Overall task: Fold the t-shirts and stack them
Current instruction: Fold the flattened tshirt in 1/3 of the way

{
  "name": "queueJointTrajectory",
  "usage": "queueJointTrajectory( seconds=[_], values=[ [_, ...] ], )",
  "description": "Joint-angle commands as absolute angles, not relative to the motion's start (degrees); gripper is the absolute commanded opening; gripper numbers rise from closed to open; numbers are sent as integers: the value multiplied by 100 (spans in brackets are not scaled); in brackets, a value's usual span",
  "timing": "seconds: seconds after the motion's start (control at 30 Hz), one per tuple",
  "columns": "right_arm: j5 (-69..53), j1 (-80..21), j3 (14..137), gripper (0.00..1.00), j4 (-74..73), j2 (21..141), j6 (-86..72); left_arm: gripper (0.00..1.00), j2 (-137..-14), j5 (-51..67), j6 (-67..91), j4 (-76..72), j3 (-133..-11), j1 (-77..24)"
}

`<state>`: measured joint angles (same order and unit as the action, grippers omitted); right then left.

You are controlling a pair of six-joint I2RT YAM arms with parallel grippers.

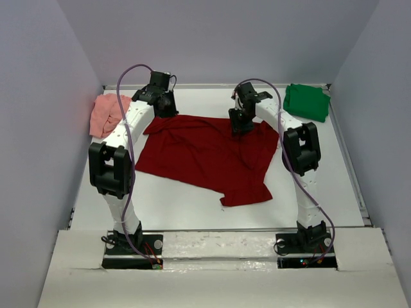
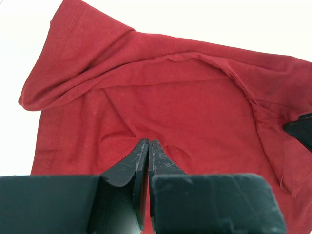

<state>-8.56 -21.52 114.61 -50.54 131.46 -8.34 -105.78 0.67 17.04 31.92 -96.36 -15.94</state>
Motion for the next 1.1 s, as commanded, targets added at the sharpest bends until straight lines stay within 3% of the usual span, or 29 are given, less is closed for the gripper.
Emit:
queueJointTrajectory(
  seconds=[0.0,0.4,1.07],
  values=[
    [-800,-2250,11444,47,-5107,12683,-799,15,-10380,123,1661,3102,-9633,-1626],
    [-668,-2417,10714,47,-4781,12515,-818,15,-10354,114,1652,3155,-9712,-1626],
    [-106,-2417,11812,47,-5221,12955,-606,15,-10336,149,1635,3111,-9659,-1661]
  ],
)
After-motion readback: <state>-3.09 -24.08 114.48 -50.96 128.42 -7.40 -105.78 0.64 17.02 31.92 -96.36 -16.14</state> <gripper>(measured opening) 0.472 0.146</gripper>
